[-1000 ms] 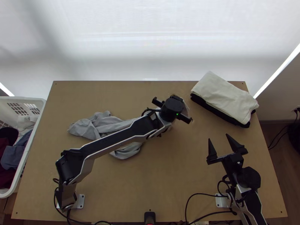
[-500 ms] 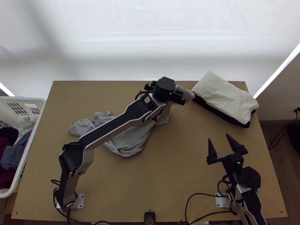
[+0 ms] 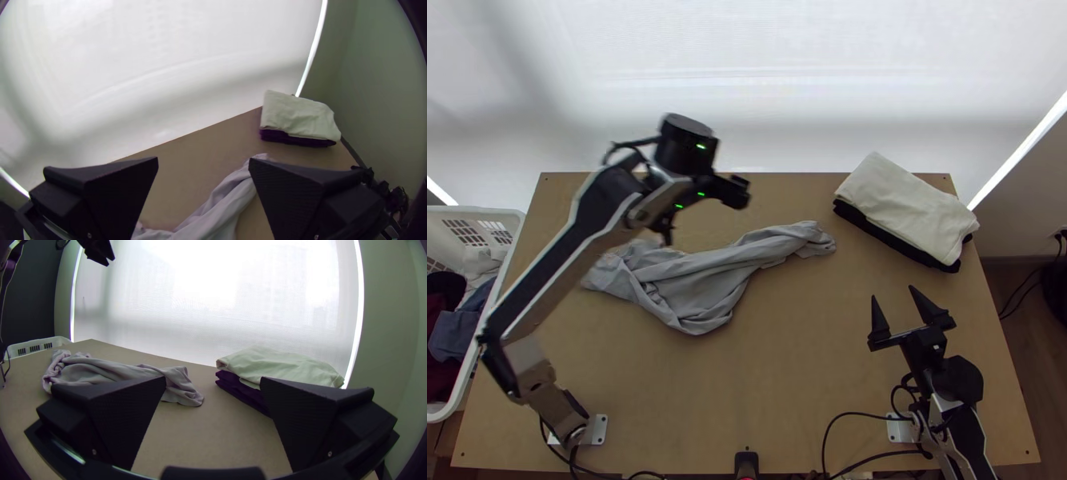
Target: Fold the t-shirt
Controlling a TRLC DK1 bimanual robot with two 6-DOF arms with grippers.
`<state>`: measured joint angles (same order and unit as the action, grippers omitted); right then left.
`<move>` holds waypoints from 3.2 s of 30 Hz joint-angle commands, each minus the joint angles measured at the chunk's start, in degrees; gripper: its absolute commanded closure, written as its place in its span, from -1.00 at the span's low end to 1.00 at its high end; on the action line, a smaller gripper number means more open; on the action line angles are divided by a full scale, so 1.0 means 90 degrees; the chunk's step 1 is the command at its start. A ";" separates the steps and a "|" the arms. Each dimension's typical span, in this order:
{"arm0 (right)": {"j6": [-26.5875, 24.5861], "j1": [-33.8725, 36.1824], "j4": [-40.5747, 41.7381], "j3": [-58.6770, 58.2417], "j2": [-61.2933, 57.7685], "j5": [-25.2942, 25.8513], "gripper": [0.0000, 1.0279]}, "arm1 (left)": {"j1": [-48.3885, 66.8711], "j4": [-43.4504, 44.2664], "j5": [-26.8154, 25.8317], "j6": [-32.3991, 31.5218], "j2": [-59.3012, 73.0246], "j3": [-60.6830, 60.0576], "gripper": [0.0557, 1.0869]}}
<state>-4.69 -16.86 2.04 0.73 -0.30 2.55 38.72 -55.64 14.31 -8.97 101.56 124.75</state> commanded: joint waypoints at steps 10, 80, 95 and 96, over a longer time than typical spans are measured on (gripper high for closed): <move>0.0072 -0.0050 0.0056 -0.0072 0.0052 0.0000 -0.93 | -0.2769 -0.1211 -0.0720 0.0577 -0.1421 -0.0492 -0.92; 0.0160 -0.0333 -0.0178 0.3786 -0.3688 0.0030 -0.93 | -0.5191 0.2774 -0.0574 0.1729 -0.1714 -0.7933 -0.89; 0.0580 -0.0412 -0.1174 0.5446 -0.4674 0.0030 -0.93 | -0.5152 0.3750 -0.0584 0.2003 -0.1450 -0.8216 0.92; 0.0580 -0.0412 -0.1165 0.5426 -0.4664 0.0030 -0.93 | -0.5142 0.3672 -0.0584 0.2003 -0.1411 -0.8148 0.92</move>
<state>-0.40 -20.25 -8.27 48.49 -41.91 2.57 -7.73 -23.38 9.21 8.03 89.93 52.27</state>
